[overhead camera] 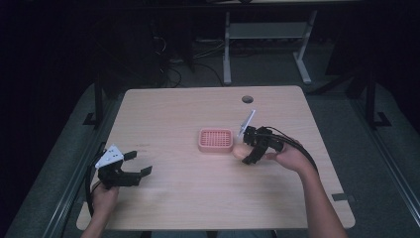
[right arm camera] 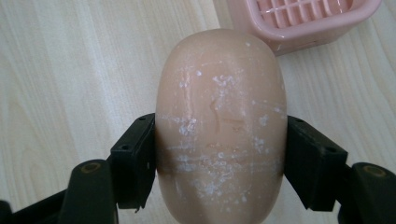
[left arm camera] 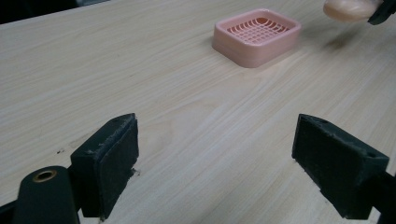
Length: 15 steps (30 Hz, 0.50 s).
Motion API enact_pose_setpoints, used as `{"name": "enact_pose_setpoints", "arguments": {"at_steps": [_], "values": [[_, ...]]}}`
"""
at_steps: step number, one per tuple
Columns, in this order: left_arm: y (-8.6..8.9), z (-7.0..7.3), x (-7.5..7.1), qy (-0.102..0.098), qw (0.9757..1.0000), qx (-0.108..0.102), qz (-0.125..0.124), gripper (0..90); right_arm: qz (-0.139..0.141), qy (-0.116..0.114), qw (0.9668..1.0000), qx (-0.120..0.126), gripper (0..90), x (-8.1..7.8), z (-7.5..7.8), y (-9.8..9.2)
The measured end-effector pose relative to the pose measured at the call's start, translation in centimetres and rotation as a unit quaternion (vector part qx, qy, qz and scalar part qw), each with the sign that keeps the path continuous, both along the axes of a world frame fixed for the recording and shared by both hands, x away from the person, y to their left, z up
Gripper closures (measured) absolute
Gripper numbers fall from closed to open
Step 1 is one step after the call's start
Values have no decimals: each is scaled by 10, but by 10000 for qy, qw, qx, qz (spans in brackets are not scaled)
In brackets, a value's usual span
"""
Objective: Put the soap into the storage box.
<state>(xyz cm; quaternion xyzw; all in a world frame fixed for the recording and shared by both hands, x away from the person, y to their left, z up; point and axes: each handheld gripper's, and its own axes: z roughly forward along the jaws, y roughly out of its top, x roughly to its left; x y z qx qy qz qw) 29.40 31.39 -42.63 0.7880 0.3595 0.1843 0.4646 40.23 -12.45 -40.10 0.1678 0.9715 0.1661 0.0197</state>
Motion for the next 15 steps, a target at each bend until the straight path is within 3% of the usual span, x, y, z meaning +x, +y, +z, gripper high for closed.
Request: {"name": "enact_pose_setpoints", "arguments": {"at_steps": [15], "values": [[0,0,0,-6,10000,-11,-1,143,66,-62,10000,-1,320,17,11,16]]}}
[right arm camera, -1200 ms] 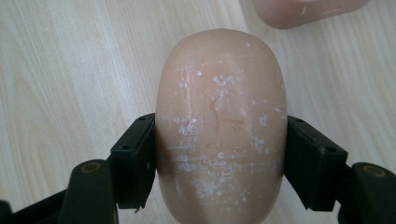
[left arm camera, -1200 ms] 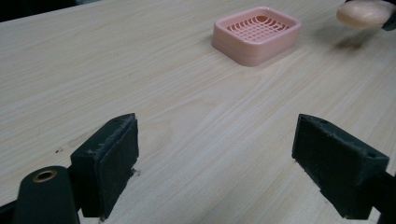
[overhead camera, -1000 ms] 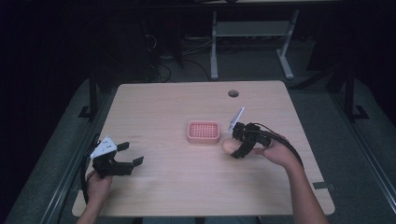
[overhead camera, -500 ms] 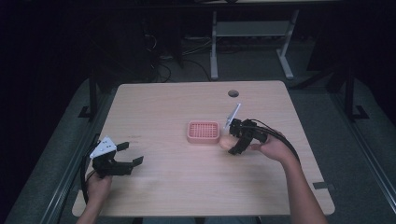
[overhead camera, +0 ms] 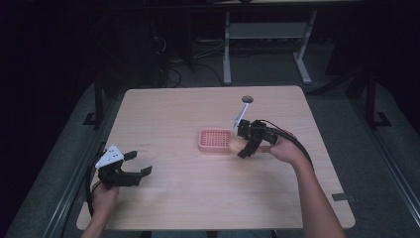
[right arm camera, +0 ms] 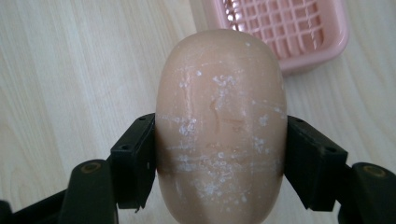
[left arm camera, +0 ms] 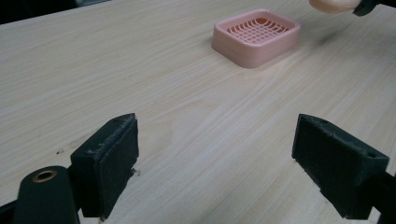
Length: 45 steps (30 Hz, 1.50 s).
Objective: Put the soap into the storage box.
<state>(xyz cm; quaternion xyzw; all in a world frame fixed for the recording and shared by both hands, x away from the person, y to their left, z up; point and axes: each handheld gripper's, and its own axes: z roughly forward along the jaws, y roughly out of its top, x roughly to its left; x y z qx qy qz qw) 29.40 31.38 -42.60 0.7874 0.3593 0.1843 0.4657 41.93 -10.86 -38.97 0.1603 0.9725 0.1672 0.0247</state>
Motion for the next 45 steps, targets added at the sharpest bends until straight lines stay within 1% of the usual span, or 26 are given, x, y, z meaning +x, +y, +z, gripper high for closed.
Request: {"name": "enact_pose_setpoints", "arguments": {"at_steps": [3,5,7,8,10,13,14,15,16,18,21,24,26,27,30,33,34,37,42,43,45], "values": [[0,0,0,8,10000,-9,-2,143,64,-47,9999,-78,320,4,4,5],[0,0,0,0,10000,-15,-8,143,75,-89,9999,-44,320,6,7,7],[0,0,0,2,10000,-10,-7,143,51,-50,10000,2,320,9,9,8],[0,0,0,2,10000,-10,-7,143,66,-85,9999,-30,320,10,9,9],[0,0,0,4,10000,-11,-9,143,72,-81,9999,-90,320,13,11,11],[0,0,0,2,10000,-12,-2,143,88,-73,9999,-79,320,15,13,13],[0,0,0,1,10000,-21,-1,143,96,-110,9999,-67,320,16,14,14],[0,0,1,6,10000,-9,-7,143,95,-59,9999,-32,320,19,15,15],[0,0,1,-2,10000,-26,-2,143,113,-87,9999,-64,320,20,15,17],[0,0,0,0,10000,-21,-7,143,120,-58,9999,-110,320,22,16,20],[0,0,1,-11,10000,-39,-1,143,189,-87,9997,-102,320,25,16,24],[0,0,1,-12,10000,-33,-5,143,226,-94,9997,1,320,29,16,27],[-1,0,1,-9,10000,-39,-2,143,223,-91,9997,-9,320,30,15,28],[0,0,1,6,10000,-19,-5,143,220,-55,9997,-76,320,32,15,30],[0,0,1,3,10000,-21,-1,143,257,-56,9996,-114,320,35,16,34],[0,0,1,-6,10000,-18,6,143,272,-76,9996,-52,320,39,18,37],[0,0,1,-8,10000,-20,5,143,271,-47,9996,-56,320,40,19,38],[0,0,1,-17,10000,-18,3,143,310,-80,9994,-137,320,43,19,43],[1,0,1,-24,10000,-29,6,143,335,-69,9994,-108,320,46,19,49],[1,0,1,-19,10000,-22,6,143,378,-71,9992,-109,320,48,18,53],[1,0,1,-30,10000,-35,1,143,382,-43,9992,-89,320,48,17,54]]}}
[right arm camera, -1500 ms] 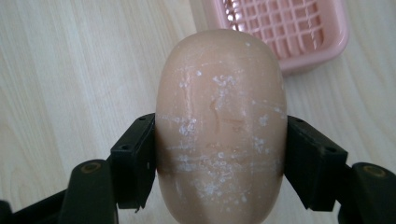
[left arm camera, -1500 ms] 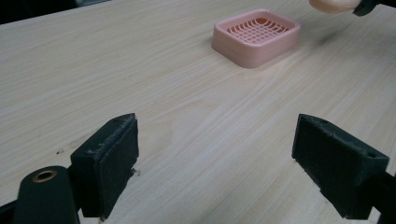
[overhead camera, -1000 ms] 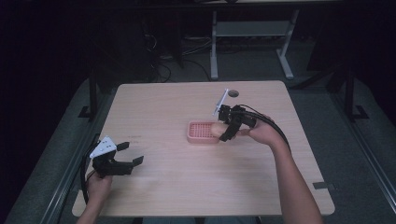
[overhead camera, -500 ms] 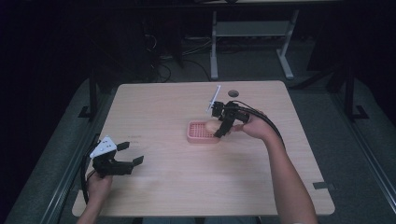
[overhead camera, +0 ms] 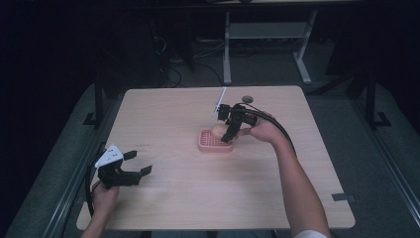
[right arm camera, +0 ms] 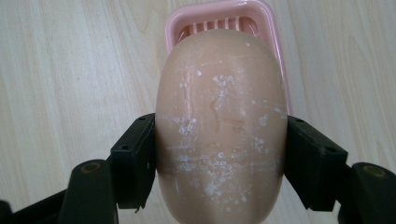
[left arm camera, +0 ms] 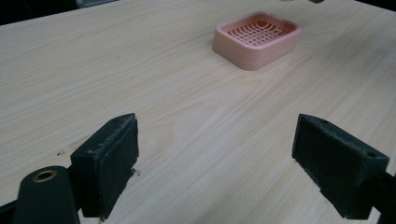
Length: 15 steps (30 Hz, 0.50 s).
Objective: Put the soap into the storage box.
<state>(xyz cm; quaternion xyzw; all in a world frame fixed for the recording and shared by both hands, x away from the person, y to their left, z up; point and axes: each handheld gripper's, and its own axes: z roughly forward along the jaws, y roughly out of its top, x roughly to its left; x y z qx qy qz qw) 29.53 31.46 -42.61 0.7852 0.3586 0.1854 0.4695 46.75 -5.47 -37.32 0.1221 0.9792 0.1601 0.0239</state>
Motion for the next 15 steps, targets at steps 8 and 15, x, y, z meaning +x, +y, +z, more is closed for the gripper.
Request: {"name": "enact_pose_setpoints", "arguments": {"at_steps": [8,15], "values": [[-1,0,0,11,10000,8,-4,143,46,106,9998,-131,319,4,-14,12],[0,0,0,4,10000,5,-5,143,25,195,9997,-121,320,10,-24,19]]}}
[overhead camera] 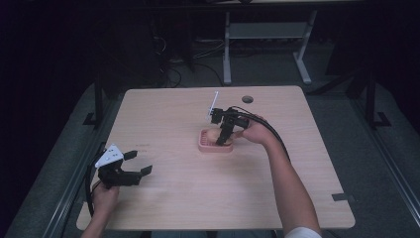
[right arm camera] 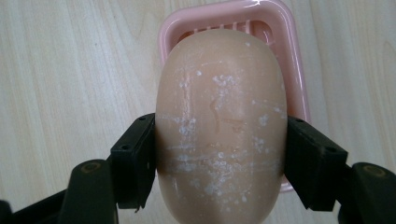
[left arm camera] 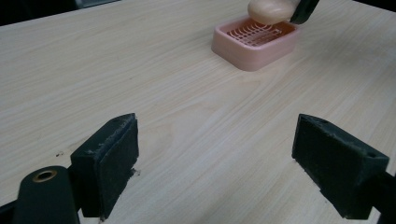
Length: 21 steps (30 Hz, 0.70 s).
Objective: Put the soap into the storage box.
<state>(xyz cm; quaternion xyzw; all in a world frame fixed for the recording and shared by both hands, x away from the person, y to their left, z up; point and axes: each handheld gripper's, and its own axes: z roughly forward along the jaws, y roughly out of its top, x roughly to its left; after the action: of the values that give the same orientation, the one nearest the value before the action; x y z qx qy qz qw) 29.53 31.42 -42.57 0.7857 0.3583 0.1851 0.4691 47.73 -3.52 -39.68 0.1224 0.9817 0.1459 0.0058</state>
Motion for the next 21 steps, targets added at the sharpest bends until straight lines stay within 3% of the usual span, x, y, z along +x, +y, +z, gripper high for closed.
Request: {"name": "enact_pose_setpoints", "arguments": {"at_steps": [21], "values": [[0,0,0,-11,10000,-18,-4,143,-69,97,9999,-72,319,10,-15,9]]}}
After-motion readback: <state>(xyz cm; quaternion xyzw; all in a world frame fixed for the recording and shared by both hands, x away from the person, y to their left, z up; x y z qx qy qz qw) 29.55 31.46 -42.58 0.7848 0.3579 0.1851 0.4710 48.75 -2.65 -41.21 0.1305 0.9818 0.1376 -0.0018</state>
